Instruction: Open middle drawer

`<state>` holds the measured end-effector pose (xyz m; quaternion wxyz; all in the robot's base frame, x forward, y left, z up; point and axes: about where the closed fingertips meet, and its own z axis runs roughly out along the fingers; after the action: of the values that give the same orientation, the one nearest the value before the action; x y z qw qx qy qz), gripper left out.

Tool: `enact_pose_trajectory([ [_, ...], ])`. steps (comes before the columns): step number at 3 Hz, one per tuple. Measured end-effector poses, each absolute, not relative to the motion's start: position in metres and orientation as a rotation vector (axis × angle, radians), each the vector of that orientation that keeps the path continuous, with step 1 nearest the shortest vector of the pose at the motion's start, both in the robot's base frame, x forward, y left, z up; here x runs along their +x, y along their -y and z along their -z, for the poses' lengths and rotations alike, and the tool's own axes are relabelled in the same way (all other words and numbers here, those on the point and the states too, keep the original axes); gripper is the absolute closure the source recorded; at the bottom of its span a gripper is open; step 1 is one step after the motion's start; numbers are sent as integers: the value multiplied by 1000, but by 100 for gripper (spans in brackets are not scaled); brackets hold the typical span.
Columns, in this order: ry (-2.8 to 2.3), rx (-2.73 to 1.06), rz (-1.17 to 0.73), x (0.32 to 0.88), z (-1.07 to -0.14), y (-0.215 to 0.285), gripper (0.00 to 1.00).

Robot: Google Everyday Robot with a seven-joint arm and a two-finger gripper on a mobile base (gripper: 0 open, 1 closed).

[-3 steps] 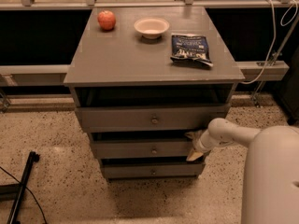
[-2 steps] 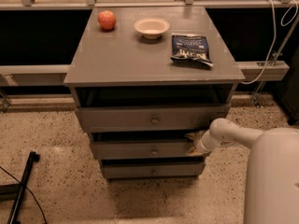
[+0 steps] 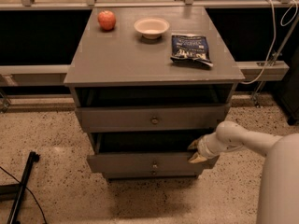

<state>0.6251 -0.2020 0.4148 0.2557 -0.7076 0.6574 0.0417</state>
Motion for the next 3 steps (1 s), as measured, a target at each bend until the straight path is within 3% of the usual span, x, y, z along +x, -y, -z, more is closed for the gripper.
enact_pose_trajectory([
  [1, -1771, -1937, -201, 576, -422, 200, 28],
  [2, -1773, -1938, -200, 579, -419, 199, 6],
  [3, -1773, -1938, -200, 579, -419, 199, 0],
])
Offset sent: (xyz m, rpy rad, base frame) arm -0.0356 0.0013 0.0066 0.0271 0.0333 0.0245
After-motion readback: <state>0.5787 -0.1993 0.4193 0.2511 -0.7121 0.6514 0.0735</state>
